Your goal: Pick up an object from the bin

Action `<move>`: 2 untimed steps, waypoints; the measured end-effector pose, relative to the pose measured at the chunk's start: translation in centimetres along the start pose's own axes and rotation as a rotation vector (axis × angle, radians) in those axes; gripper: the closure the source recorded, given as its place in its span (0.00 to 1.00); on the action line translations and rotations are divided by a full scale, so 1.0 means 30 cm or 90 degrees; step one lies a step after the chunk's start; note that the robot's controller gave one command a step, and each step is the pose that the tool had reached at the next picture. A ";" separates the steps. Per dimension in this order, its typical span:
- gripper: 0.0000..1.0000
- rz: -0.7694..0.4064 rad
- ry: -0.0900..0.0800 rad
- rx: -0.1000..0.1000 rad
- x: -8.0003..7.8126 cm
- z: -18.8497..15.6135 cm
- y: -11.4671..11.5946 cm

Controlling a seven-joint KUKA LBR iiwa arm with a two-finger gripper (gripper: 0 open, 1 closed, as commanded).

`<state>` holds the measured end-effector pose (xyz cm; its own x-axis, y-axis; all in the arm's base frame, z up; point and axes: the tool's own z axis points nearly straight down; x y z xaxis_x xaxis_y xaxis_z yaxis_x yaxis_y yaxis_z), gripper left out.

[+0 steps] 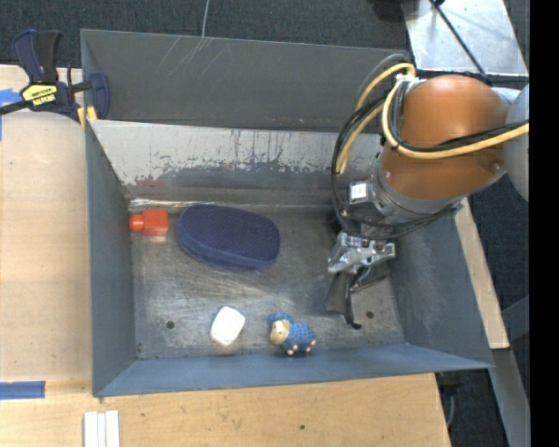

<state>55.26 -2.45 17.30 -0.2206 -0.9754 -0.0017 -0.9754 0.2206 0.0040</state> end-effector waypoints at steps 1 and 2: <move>1.00 0.012 0.000 0.008 0.021 -0.384 0.132; 1.00 -0.150 0.001 0.000 0.113 0.033 -0.104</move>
Offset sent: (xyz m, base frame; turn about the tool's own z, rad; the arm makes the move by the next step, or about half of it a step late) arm -0.0402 0.0022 0.1102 0.0170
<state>57.56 -6.45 16.30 0.0137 -0.9999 -0.0017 -0.9999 -0.0137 0.0037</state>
